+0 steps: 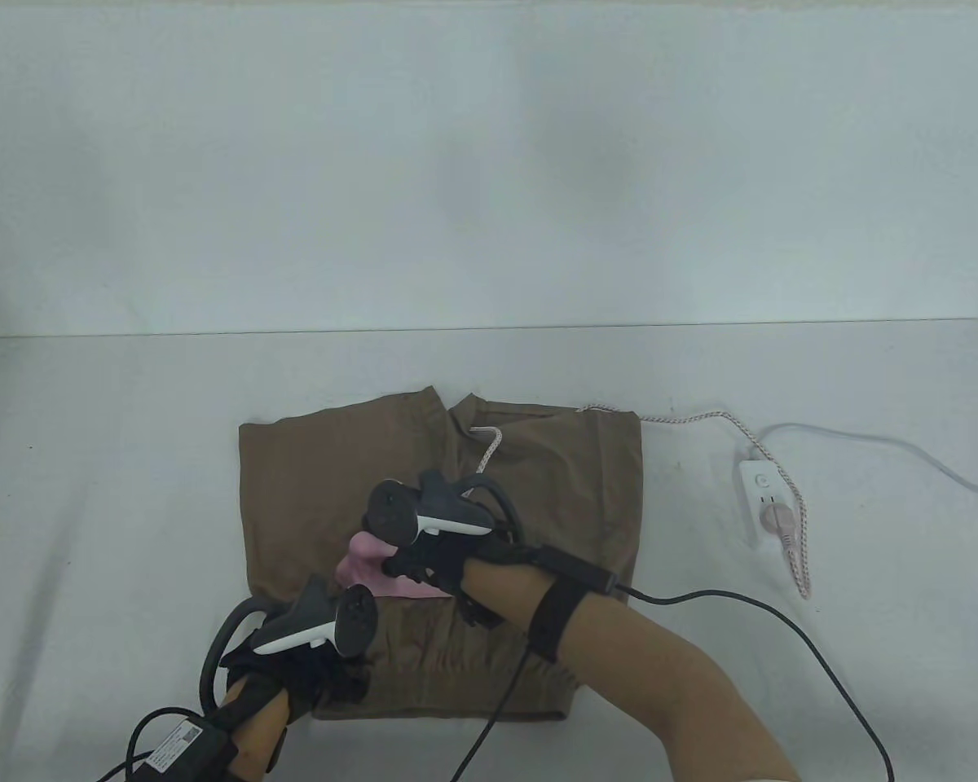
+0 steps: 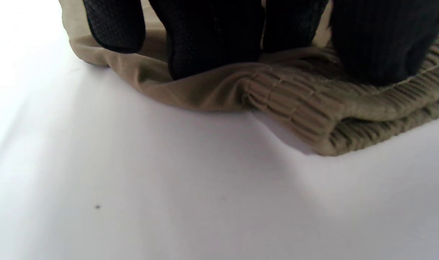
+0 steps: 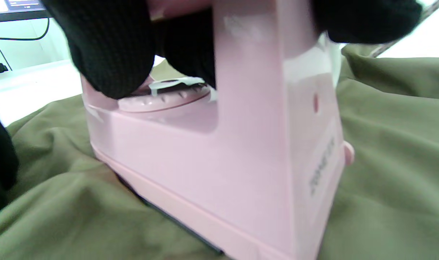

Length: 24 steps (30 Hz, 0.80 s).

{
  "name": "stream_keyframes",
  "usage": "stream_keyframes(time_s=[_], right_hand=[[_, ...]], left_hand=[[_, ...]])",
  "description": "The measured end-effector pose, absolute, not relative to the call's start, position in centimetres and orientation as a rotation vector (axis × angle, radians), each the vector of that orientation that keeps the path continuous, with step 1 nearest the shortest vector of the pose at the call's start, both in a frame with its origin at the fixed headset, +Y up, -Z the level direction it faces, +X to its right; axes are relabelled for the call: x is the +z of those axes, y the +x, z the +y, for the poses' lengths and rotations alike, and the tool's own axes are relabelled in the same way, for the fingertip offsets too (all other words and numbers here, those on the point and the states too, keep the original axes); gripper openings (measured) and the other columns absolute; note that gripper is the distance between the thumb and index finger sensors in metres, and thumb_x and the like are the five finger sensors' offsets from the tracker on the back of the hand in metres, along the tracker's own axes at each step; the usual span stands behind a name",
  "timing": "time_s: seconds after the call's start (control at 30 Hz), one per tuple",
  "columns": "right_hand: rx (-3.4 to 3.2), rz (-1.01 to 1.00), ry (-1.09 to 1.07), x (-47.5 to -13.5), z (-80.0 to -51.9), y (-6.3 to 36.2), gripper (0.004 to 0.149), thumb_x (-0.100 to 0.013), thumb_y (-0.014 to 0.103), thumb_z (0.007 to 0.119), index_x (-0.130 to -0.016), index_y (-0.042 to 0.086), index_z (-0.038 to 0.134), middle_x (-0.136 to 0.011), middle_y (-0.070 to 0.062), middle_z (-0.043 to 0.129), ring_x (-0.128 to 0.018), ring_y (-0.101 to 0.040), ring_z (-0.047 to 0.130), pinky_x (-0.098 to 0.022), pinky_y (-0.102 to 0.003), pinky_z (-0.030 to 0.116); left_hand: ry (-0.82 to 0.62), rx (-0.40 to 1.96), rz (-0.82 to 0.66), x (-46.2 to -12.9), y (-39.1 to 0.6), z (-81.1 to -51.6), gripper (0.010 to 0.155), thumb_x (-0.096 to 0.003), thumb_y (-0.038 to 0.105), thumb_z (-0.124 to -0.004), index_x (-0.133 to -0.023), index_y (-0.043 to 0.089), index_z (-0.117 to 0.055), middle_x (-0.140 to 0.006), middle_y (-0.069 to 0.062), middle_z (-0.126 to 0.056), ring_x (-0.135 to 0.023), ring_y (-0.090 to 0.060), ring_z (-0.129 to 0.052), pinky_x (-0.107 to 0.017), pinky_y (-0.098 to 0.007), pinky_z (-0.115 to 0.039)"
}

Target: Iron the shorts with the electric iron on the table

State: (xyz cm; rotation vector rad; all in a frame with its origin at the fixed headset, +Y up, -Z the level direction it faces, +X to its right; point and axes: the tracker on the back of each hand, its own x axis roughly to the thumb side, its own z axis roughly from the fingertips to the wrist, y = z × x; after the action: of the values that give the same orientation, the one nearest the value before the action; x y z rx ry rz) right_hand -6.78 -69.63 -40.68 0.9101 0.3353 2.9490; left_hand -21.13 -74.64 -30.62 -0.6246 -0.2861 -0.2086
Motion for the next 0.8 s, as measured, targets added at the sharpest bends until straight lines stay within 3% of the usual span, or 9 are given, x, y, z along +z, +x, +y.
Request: stream_keyframes(time_s=[0.3,0.8], right_hand=[[2.934,0.338,0.858,-41.1,-69.8,-5.9,0.065,-0.044,0.053,0.092,-0.103,0.040,0.066,-0.073,0.014,0.091,-0.052,-0.007,0.100,-0.030,-0.043,0.086],[2.833,0.300,1.072,-39.7,-70.6,-13.9,0.065,-0.044,0.053,0.092,-0.103,0.040,0.066,-0.073,0.015,0.091,-0.052,-0.006,0.100,-0.029,-0.042,0.087]], left_hand=[[-0.623,-0.210,-0.288,-30.6,-21.1,-74.7,0.063,-0.0427,0.062,-0.080,-0.097,0.036,-0.064,-0.105,0.004,-0.065,-0.090,-0.025,-0.080,-0.075,-0.063,-0.059],[-0.630,-0.217,-0.287,-30.5,-21.0,-74.7,0.066,-0.0434,0.062,-0.079,-0.100,0.034,-0.060,-0.108,0.000,-0.055,-0.093,-0.027,-0.074,-0.077,-0.062,-0.058]])
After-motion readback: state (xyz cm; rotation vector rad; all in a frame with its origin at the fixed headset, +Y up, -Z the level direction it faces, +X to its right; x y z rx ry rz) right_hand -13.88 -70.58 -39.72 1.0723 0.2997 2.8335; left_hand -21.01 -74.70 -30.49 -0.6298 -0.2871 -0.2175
